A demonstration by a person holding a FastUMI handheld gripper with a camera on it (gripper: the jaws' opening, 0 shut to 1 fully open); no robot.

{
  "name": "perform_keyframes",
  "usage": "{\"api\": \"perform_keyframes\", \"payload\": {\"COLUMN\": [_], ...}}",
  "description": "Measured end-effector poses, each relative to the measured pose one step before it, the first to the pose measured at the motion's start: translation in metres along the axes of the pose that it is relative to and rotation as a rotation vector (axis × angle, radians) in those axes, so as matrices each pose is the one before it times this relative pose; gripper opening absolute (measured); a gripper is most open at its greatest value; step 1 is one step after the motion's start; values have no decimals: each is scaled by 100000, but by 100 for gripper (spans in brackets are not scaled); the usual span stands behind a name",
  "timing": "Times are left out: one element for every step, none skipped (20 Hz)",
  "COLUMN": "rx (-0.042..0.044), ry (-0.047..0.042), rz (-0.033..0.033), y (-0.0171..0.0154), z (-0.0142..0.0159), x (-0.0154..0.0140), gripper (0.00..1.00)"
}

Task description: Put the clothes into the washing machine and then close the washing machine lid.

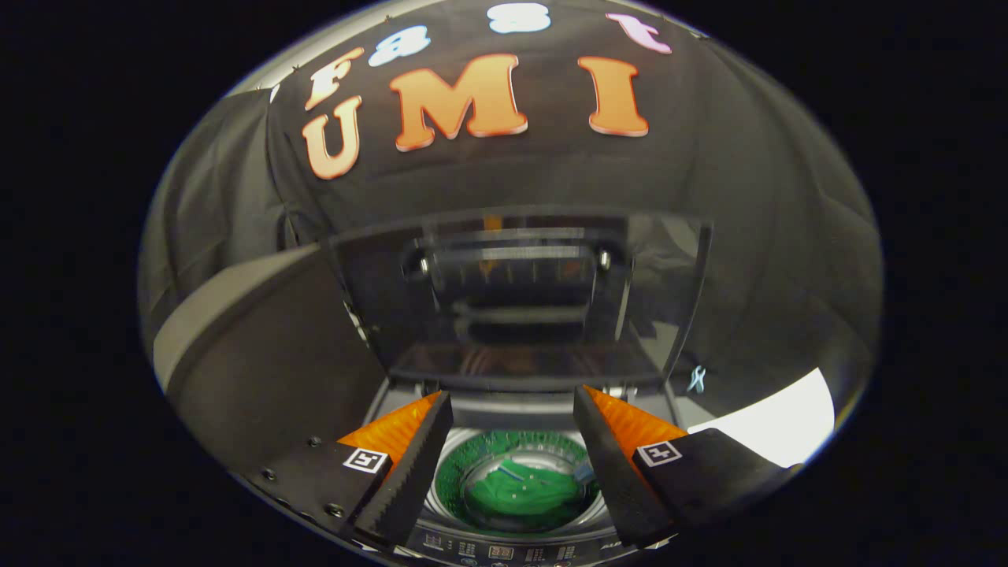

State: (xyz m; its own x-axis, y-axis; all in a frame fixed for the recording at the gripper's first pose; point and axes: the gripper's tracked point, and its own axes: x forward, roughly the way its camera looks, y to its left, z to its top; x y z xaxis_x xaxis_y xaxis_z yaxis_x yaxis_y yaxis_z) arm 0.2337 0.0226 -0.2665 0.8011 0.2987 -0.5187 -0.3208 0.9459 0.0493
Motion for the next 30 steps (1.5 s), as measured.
{"api": "perform_keyframes", "payload": {"rx": [-135, -372, -155, -261, -598, -1146, -1209, -764, -134, 689, 447, 312, -355, -528, -524, -344, -262, -54, -26, -222, -264, -312, -616, -990, -1009, -650, 3466, 173, -1, -195], "ry": [-4833, -3304, -3138, -2965, -2733, -2922, -2566, -1223, -527, -192, 20, -335, 1000, 2386, 2054, 2414, 1829, 1835, 1769, 1587, 1243, 1107, 1260, 1624, 1902, 2494, -3302, -107, -886, 124], "rz": [823, 659, 839, 884, 558, 367, 52, 784, 776, 234, -364, -447, -1079, -929, -373, -405, -233, -593, -269, -158, -335, -271, -366, -722, -651, 402, -6, -1943, -109, 300], "y": [353, 343, 121, 370, 157, 129, -94, 119, 304, 292, -239, -80, -350, -248, -67, 125, -67, -13, 53, 112, -36, 25, 25, -87, -280, -41, -129, -510, -52, 58], "z": [2637, 2041, 1626, 1766, 1506, 1405, 1262, 746, 945, 877, 414, 456, 210, -401, -511, -624, -489, -490, -582, -557, -418, -328, -642, -612, -916, -790, 484, 10, -57, -34], "x": [-734, -290, -389, -79, 84, 482, 685, 893, 927, 1106, 1457, 1335, 1530, 1471, 1565, 1401, 992, 888, 895, 760, 637, 487, 479, 516, 299, 58, 238, 45, -57, -215], "gripper": [99, 99, 99, 99, 99, 99, 99, 99, 99, 98, 98, 99, 98, 98, 99, 99, 99, 99, 99, 99, 99, 99, 99, 99, 99, 99, 99, 100, 100, 100]}}
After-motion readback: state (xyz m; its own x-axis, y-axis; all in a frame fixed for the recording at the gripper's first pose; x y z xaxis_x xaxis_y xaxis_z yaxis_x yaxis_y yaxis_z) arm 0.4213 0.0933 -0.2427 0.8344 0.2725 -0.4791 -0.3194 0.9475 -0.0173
